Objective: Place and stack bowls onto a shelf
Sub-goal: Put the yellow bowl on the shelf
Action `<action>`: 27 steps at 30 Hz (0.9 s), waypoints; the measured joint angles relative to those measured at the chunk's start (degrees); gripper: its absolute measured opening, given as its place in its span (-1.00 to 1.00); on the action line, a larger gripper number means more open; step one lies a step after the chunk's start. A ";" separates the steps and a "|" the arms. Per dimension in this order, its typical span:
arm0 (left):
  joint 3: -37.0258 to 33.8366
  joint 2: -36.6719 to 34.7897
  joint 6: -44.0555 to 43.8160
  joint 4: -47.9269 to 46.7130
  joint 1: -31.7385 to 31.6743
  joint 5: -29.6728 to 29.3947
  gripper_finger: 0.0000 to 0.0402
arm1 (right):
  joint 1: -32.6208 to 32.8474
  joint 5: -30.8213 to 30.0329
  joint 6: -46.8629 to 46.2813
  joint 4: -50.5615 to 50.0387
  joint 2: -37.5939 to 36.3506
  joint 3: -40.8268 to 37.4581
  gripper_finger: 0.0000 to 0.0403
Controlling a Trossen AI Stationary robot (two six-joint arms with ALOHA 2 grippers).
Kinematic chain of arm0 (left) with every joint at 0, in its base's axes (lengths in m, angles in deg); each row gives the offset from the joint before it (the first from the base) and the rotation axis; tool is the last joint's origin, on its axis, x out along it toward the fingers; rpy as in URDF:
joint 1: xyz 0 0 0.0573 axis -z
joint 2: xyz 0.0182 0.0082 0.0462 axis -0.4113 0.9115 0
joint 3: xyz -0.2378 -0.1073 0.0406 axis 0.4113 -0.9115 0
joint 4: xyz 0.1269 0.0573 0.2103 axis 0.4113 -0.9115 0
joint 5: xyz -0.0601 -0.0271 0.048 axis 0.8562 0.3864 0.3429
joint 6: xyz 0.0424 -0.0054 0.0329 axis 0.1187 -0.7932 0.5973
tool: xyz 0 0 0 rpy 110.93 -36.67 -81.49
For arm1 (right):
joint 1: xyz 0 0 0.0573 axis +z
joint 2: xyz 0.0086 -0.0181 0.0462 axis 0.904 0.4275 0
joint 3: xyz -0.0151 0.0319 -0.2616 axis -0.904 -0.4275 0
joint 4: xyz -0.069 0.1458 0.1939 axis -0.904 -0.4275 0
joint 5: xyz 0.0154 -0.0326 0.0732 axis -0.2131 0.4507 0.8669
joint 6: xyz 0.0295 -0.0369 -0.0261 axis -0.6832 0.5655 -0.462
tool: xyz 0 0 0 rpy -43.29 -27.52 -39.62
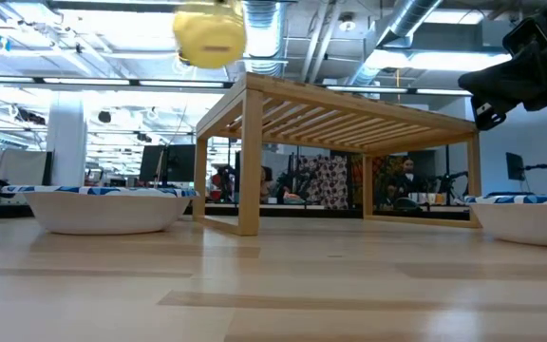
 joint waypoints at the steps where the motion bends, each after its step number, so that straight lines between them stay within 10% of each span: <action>1: 2.73 2.53 3.54 -0.56 -0.14 -0.29 -1.00 | 0.00 0.00 -0.02 0.00 0.00 0.00 -0.78; 15: 12.18 16.28 29.09 -2.20 0.79 -3.52 -1.00 | 0.00 0.00 -0.01 0.00 0.00 0.00 -0.78; 27: 12.13 17.88 20.55 -3.75 -0.62 -1.17 -1.00 | 0.00 0.00 0.00 0.00 0.00 0.00 -0.78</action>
